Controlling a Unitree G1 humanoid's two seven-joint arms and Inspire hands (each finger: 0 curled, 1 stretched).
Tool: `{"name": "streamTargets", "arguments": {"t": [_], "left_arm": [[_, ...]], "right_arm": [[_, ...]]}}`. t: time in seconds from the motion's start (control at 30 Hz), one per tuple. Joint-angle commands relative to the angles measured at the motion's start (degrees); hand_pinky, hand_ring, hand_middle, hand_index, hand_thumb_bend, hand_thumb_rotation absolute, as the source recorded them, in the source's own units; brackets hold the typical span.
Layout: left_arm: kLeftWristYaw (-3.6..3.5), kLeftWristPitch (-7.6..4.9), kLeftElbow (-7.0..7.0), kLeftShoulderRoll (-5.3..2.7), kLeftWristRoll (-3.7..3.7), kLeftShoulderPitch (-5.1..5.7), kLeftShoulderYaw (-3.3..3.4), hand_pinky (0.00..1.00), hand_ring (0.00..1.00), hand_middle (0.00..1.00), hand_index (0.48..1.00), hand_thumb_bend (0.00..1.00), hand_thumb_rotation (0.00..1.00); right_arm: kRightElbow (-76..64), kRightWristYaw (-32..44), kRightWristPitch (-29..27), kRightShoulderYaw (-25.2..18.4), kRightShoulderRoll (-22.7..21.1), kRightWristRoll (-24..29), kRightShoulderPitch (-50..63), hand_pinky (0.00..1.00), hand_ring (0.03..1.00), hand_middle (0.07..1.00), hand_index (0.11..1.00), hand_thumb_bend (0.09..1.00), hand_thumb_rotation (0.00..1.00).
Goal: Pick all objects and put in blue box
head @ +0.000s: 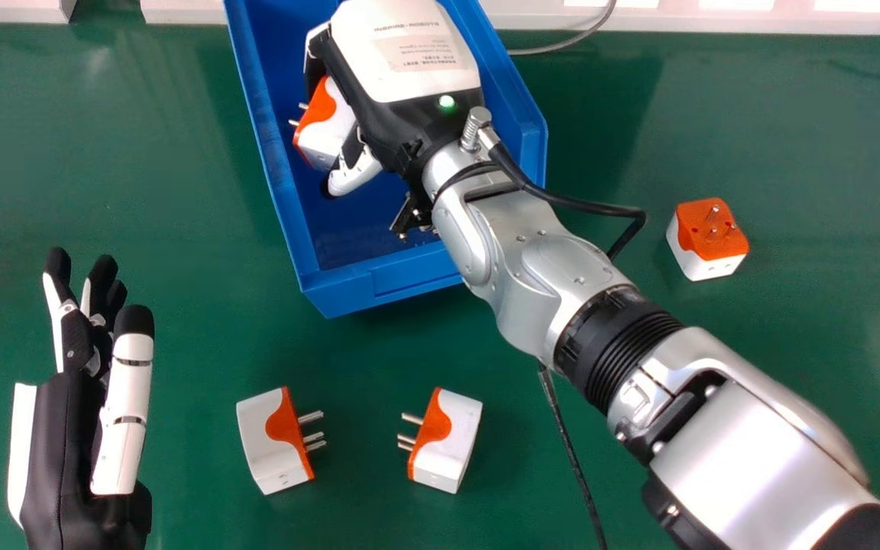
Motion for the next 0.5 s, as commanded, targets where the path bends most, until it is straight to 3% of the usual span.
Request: {"name": "streamTargets", "arguments": {"t": [0.0, 0.13, 0.2, 0.23, 0.37, 0.47], "left_arm": [[0.38, -0.96, -0.96, 0.35, 0.59, -0.16, 0.15, 1.00, 0.99, 0.99, 0.977, 0.38, 0.76], [0.43, -0.96, -0.92, 0.41, 0.82, -0.41, 0.09, 1.00, 0.99, 0.99, 0.974, 0.39, 0.75], [0.42, -0.94, -0.82, 0.40, 0.77, -0.60, 0.10, 0.99, 0.99, 0.98, 0.968, 0.39, 0.75], [0.65, -0.93, -0.80, 0.36, 1.08, -0.69, 0.12, 0.99, 0.99, 0.98, 0.970, 0.38, 0.76], [0.80, -0.75, -0.68, 0.07, 0.77, -1.09, 0.01, 0.98, 0.98, 0.98, 0.963, 0.39, 0.74], [0.80, -1.24, -0.03, 0.10, 0.94, -1.59, -0.13, 0.98, 0.98, 0.98, 0.963, 0.42, 0.74]], "right_arm": [[-2.09, 0.33, 0.60, 0.38, -0.29, -0.45, -2.65, 0.75, 0.894, 0.949, 0.893, 0.513, 0.00], [-3.16, 0.47, 0.80, 0.14, -0.58, -0.12, -2.01, 0.79, 0.927, 0.970, 0.910, 0.542, 0.09], [-3.89, 0.38, 0.86, 0.05, -0.78, 0.00, -1.59, 0.80, 0.937, 0.975, 0.913, 0.483, 0.02], [-4.22, 0.41, 0.96, 0.03, -0.88, 0.03, -1.42, 0.80, 0.939, 0.976, 0.914, 0.494, 0.01], [-5.80, 0.63, 1.40, -0.22, -1.27, 0.34, -0.70, 0.82, 0.945, 0.981, 0.924, 0.543, 0.02], [-8.22, 0.91, 1.70, -0.65, -1.81, 0.88, 0.42, 0.82, 0.945, 0.984, 0.933, 0.504, 0.00]]}}
